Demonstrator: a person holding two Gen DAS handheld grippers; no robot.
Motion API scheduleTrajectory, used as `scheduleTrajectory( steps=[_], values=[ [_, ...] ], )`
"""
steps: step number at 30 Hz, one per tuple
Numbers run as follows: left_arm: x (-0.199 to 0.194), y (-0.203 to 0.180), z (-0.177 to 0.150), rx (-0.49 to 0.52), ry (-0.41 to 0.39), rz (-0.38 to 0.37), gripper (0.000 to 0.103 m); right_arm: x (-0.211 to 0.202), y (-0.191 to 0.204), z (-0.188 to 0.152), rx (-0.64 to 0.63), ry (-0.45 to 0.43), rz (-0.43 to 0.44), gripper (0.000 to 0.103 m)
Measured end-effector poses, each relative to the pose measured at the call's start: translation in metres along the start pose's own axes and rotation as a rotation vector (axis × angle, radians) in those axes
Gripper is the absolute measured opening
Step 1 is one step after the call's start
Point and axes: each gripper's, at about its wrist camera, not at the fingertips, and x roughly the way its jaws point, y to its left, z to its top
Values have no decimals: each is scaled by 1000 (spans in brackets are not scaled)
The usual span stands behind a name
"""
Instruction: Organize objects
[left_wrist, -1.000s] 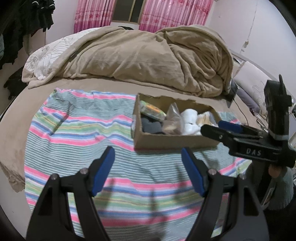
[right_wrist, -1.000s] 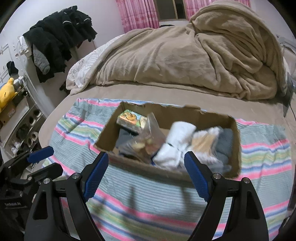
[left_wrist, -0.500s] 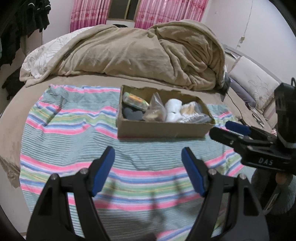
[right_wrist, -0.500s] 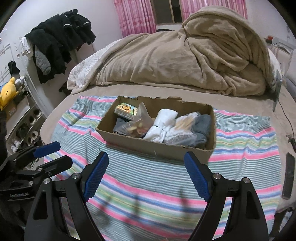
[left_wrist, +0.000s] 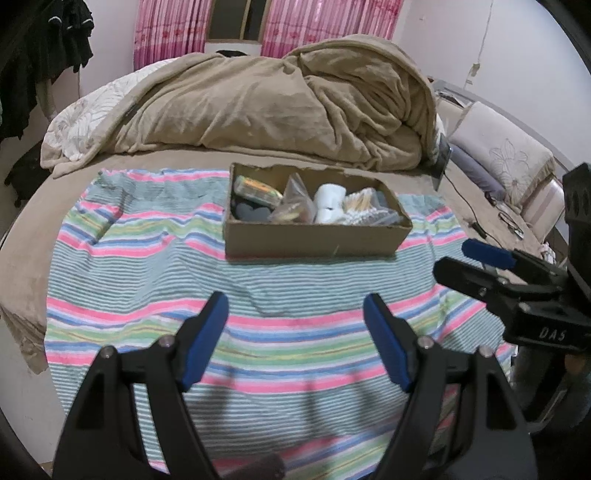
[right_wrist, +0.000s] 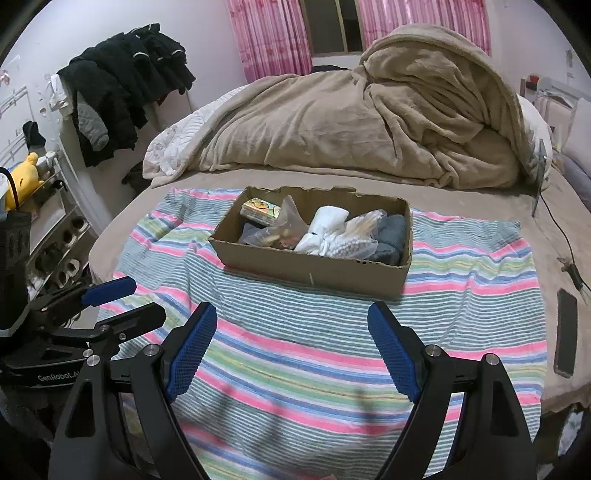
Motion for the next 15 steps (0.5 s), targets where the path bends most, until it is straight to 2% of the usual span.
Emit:
scheduleTrajectory(
  steps=[1, 2, 10, 15],
  values=[
    [-2, 0, 0, 0, -5, 3, 94, -1, 0, 0, 0, 0, 0, 86],
    [-3, 0, 0, 0, -13, 5, 96, -2, 0, -1, 0, 0, 0, 86],
    [-10, -1, 2, 15, -43, 20, 102, -7, -1, 1, 4, -13, -4, 86],
    [-9, 1, 4, 11, -47, 25, 102, -7, -4, 2, 11, -13, -9, 86]
  ],
)
